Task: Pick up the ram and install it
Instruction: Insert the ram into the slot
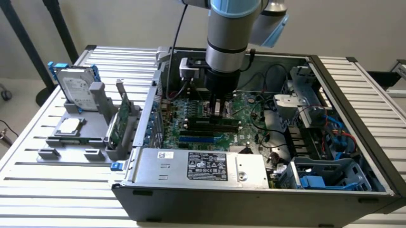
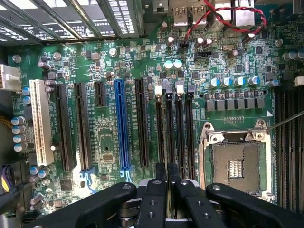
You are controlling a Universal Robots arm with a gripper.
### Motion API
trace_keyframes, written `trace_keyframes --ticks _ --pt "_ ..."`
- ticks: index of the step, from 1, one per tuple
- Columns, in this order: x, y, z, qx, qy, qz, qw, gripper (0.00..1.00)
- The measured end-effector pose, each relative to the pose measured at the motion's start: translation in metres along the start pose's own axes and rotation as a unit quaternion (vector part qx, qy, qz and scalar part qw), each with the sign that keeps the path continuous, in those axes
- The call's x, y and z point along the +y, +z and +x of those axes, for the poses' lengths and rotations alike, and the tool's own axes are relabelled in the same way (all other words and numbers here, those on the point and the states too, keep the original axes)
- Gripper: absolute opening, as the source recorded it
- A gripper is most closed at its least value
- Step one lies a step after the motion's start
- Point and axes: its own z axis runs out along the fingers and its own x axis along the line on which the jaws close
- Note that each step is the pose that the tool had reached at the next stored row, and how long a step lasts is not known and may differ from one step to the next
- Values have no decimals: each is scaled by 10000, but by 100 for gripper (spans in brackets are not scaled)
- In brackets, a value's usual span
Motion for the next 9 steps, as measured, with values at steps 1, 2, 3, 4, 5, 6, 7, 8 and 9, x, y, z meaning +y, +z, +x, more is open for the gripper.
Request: trace_keyframes --ticks 1,2,3,4,5,6,7,8,9 --pt "0 4 -1 4 -2 0 10000 14" --pt "0 7 -2 7 -4 0 10000 14" --pt "-1 10 -4 10 -6 1 10000 14" --pt "-1 12 -6 14 -7 1 10000 14" --pt "-3 13 -7 18 -8 -1 10000 14" --pt "-6 13 -8 22 -9 -4 10000 14" --pt "-9 13 -9 26 -9 -9 10000 14" --pt "-12 13 -9 29 -9 -15 10000 14" --pt "-15 13 -10 34 -10 -23 10000 14"
